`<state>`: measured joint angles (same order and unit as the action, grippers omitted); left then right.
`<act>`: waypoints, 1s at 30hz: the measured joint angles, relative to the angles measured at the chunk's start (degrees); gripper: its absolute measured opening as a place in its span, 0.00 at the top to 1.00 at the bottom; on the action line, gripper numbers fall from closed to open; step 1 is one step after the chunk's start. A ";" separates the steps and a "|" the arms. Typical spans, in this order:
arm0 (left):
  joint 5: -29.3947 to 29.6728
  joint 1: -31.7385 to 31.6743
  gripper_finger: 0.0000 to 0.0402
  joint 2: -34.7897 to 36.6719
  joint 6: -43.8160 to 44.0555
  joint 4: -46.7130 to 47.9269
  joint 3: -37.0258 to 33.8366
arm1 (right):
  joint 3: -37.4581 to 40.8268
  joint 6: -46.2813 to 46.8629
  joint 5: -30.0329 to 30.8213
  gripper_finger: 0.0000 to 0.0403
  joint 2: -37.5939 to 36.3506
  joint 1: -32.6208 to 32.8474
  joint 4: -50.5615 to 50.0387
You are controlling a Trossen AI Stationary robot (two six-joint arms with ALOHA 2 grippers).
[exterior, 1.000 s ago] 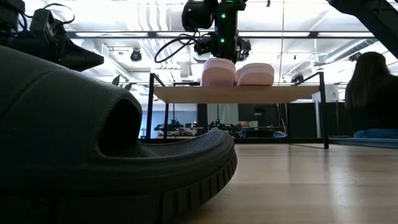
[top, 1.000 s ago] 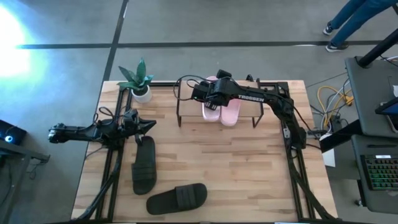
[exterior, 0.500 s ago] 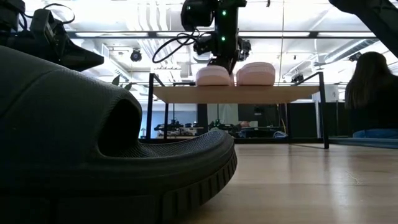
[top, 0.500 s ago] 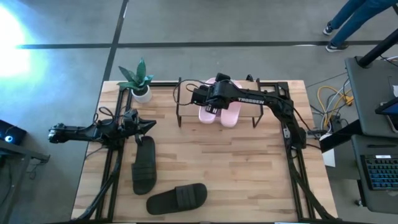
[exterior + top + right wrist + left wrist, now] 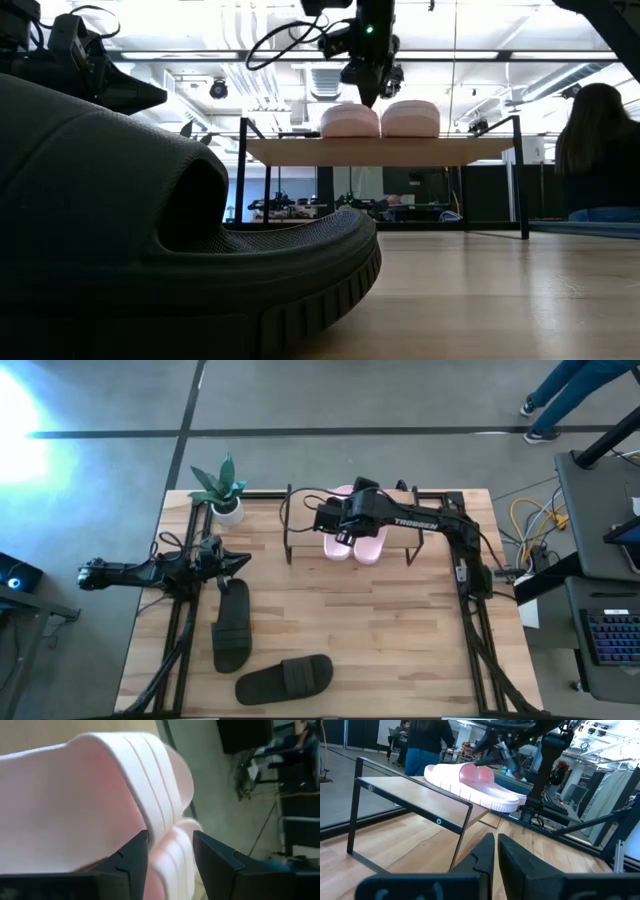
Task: Pick and place slides into the shelf
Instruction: Adjust the pink slippers on the shelf
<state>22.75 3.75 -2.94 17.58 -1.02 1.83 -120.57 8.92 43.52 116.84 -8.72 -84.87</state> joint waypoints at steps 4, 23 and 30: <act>0.01 0.00 0.98 0.01 -0.02 -0.01 0.00 | -0.02 3.29 -5.12 0.66 -2.17 1.08 -2.07; 0.02 0.02 0.98 -0.02 0.00 -0.06 0.02 | 14.96 16.07 -24.11 0.88 -19.46 -4.49 -5.26; 0.00 0.02 0.98 0.02 0.00 -0.02 0.01 | 28.96 20.90 -28.95 0.97 -27.34 -14.73 -4.75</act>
<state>22.74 3.77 -2.92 17.58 -1.04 1.84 -91.62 29.82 14.57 89.50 -23.45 -89.62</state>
